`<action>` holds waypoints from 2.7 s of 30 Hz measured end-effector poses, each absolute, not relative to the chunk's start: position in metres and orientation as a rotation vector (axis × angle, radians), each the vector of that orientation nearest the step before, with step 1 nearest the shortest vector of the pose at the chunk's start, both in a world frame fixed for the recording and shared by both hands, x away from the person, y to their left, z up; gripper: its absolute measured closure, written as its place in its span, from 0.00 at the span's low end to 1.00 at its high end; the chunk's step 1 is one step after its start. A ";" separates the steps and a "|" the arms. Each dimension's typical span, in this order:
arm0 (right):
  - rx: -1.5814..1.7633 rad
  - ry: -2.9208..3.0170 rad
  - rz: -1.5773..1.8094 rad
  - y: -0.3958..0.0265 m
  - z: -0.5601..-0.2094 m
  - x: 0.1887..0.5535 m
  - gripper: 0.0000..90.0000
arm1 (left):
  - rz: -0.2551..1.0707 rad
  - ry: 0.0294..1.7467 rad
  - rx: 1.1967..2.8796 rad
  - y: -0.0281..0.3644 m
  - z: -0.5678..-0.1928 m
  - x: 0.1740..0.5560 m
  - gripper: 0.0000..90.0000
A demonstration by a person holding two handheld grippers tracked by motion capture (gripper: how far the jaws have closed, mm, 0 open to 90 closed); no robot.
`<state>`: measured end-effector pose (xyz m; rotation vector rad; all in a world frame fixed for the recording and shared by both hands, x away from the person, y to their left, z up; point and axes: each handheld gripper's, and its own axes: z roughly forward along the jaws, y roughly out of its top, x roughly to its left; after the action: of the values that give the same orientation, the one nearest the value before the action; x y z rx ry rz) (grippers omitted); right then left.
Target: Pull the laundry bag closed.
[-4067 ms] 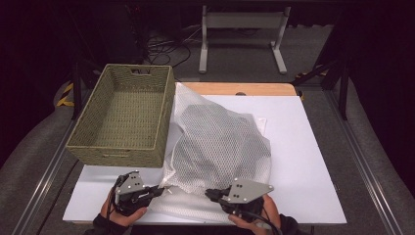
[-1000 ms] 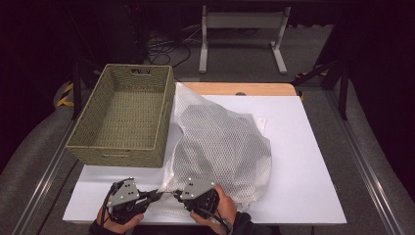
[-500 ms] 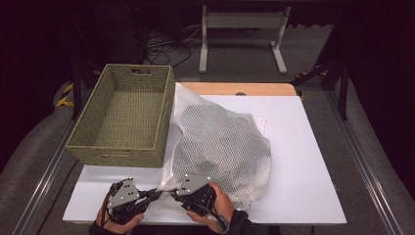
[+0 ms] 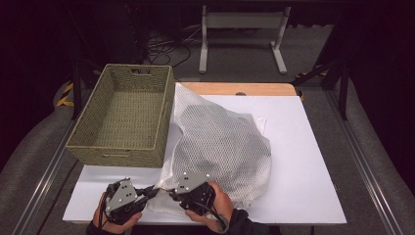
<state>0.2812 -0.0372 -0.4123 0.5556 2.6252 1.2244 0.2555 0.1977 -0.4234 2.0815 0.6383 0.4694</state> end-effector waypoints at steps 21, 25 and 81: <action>0.635 2.635 1.275 -0.029 -0.425 0.291 0.96 | 0.374 0.696 2.075 0.209 -0.428 0.258 0.97; 0.608 2.664 1.267 -0.023 -0.427 0.287 0.96 | 0.392 0.674 2.105 0.202 -0.429 0.256 0.97; 0.677 2.629 1.194 -0.068 -0.433 0.286 0.96 | 0.287 0.812 1.945 0.236 -0.433 0.270 0.96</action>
<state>0.2865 -0.0676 -0.4330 0.6774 2.6287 1.1940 0.2697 0.2356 -0.4325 1.9446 0.8120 0.2868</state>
